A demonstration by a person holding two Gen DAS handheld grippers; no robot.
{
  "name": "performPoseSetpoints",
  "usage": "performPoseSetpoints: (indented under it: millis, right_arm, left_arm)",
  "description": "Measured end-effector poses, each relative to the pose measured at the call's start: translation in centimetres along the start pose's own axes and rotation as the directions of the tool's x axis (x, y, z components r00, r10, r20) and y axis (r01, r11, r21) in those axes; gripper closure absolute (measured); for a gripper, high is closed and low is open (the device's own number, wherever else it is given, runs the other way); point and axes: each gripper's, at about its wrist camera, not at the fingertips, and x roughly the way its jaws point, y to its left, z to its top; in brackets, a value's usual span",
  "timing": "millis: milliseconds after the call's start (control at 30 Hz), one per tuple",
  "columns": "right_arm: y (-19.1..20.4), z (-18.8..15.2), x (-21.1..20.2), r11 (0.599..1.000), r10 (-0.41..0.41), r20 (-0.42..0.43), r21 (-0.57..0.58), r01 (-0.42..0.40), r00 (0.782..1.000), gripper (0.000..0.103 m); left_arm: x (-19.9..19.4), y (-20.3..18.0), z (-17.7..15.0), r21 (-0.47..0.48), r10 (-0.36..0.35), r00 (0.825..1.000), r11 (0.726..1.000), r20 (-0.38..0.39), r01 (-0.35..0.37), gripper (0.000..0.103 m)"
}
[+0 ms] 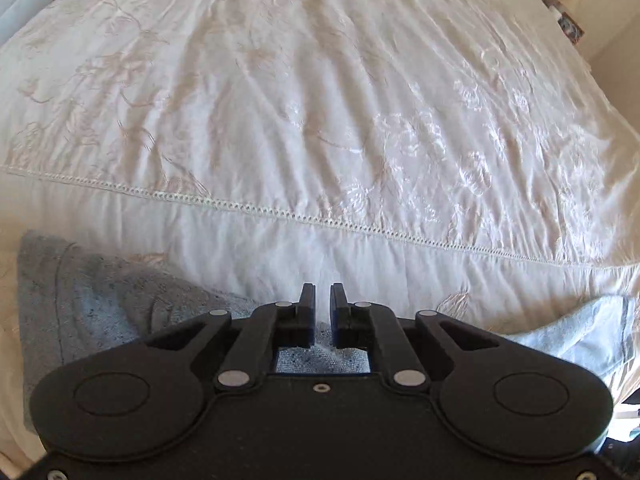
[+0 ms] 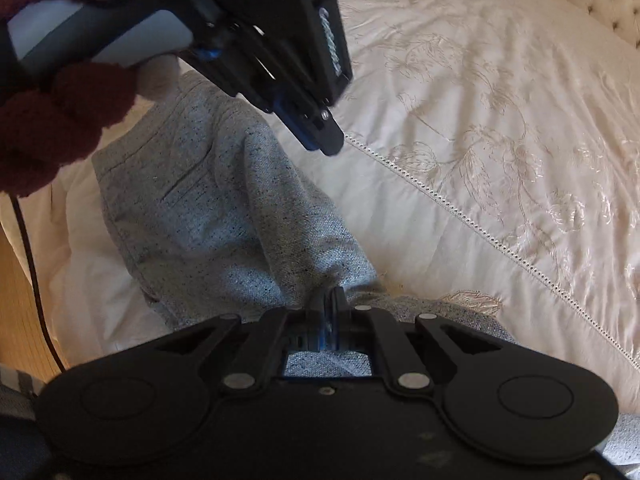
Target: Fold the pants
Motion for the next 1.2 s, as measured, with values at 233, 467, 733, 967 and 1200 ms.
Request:
performPoseSetpoints:
  millis: [233,467,733,967,1200]
  right_arm:
    - [-1.4,0.2,-0.5,0.997,0.031,-0.007,0.070,-0.031,0.999,0.095]
    - [-9.2,3.5,-1.1,0.919,0.107,0.036,0.377,-0.112,0.994,0.066]
    - [-13.2,4.9,7.2,0.836,0.315,-0.130,0.507,-0.210,0.940,0.065]
    - [-12.8,4.5,8.8,0.758,0.476,-0.094,0.549,-0.353,0.875,0.089]
    - [-10.0,4.3,2.9,0.857,0.332,-0.021,0.424,-0.292,0.943,0.094]
  left_arm:
    - [2.1,1.9,-6.1,-0.034,-0.010,0.997,0.999,-0.072,0.008,0.090]
    - [0.9,2.5,-5.6,-0.055,-0.021,0.998,0.998,-0.051,0.018,0.090]
    - [1.7,2.0,-5.7,-0.036,-0.012,1.000,0.999,-0.028,0.011,0.090]
    - [1.7,1.6,-5.7,0.008,-0.007,1.000,1.000,-0.020,0.007,0.090]
    - [-3.4,0.3,-4.2,0.195,0.018,0.987,0.980,0.157,-0.049,0.088]
